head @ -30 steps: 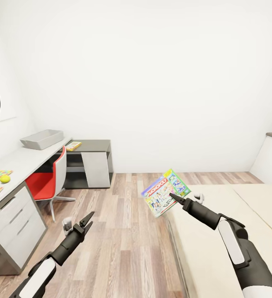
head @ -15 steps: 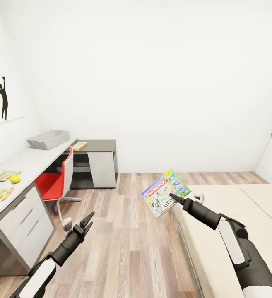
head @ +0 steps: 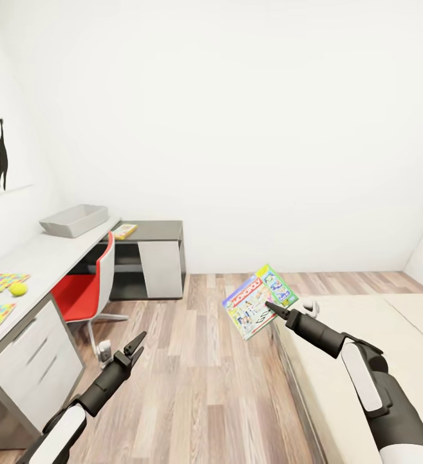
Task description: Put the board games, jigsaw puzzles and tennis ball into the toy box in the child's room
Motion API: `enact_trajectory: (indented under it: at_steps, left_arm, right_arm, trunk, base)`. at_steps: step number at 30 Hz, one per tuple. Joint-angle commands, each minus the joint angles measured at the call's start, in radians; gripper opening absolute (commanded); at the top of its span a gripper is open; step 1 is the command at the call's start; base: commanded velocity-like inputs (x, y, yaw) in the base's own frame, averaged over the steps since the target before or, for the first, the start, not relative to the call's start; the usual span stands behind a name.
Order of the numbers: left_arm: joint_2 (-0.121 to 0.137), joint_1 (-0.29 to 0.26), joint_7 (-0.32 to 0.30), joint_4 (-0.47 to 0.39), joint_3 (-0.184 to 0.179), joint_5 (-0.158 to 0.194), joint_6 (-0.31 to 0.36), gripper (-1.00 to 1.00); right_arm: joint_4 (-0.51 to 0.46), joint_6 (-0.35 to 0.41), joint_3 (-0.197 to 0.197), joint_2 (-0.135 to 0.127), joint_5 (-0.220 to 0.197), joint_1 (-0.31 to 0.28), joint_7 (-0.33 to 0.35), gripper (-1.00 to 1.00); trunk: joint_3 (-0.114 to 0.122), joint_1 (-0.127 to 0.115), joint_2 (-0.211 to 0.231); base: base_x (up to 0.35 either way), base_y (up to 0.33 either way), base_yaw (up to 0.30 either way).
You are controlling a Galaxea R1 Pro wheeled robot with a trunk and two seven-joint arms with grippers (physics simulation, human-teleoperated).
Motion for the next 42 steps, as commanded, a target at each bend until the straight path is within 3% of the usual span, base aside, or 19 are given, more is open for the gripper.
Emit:
enact_trajectory:
  at_steps: [1,42]
  left_arm:
    - [0.001,-0.001,-0.002,0.0,-0.002,0.011,0.008,1.0]
    - [-0.002,-0.001,-0.002,0.0,-0.005,0.01,0.01,1.0]
  right_arm:
    - [0.0,0.008,-0.002,0.0,-0.009,-0.001,0.003,-1.0]
    - [-0.019,0.015,0.001,0.001,-0.011,0.002,0.009,-1.0]
  trunk:
    - [-0.002,0.001,-0.002]
    - [-0.002,0.001,-0.002]
  base:
    - [0.313,0.013,0.0]
    - [0.314,0.029,0.0]
